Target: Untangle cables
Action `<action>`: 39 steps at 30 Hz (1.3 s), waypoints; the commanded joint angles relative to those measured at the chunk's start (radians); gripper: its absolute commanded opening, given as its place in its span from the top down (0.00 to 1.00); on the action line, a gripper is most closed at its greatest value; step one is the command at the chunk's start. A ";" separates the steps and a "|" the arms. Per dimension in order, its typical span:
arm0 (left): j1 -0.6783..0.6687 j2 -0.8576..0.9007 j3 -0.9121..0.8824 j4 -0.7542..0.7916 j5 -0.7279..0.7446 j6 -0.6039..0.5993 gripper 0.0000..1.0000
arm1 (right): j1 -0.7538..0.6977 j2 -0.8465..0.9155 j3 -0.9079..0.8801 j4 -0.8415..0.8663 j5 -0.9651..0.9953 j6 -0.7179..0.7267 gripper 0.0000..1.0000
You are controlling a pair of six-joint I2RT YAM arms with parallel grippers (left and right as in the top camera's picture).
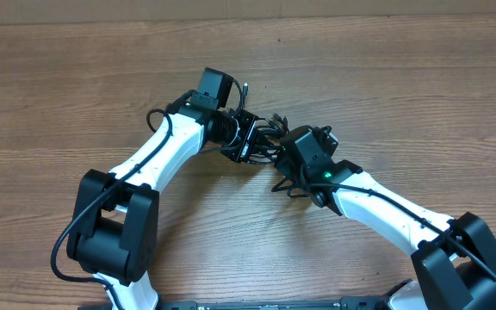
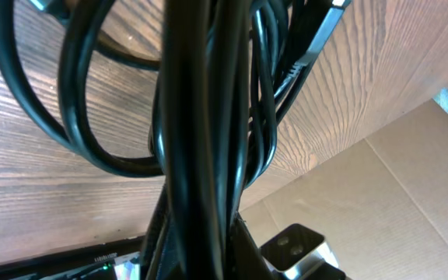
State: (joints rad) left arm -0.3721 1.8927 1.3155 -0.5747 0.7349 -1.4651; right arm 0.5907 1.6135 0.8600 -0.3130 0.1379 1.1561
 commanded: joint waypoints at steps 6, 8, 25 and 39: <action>-0.001 -0.032 0.024 -0.005 -0.046 0.116 0.89 | -0.013 0.010 -0.003 0.013 0.026 0.007 0.44; -0.002 -0.032 0.023 -0.005 -0.106 0.162 0.77 | -0.013 0.010 -0.003 0.014 0.026 0.007 0.42; -0.002 -0.031 0.023 -0.022 -0.464 0.834 0.06 | -0.013 0.010 -0.003 0.016 0.026 0.007 0.28; -0.010 0.034 0.006 -0.077 -0.521 0.901 0.23 | -0.013 0.010 -0.003 0.016 0.025 0.007 0.25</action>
State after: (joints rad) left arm -0.3733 1.8957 1.3159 -0.6575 0.2390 -0.5529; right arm 0.5831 1.6142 0.8600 -0.3050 0.1467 1.1591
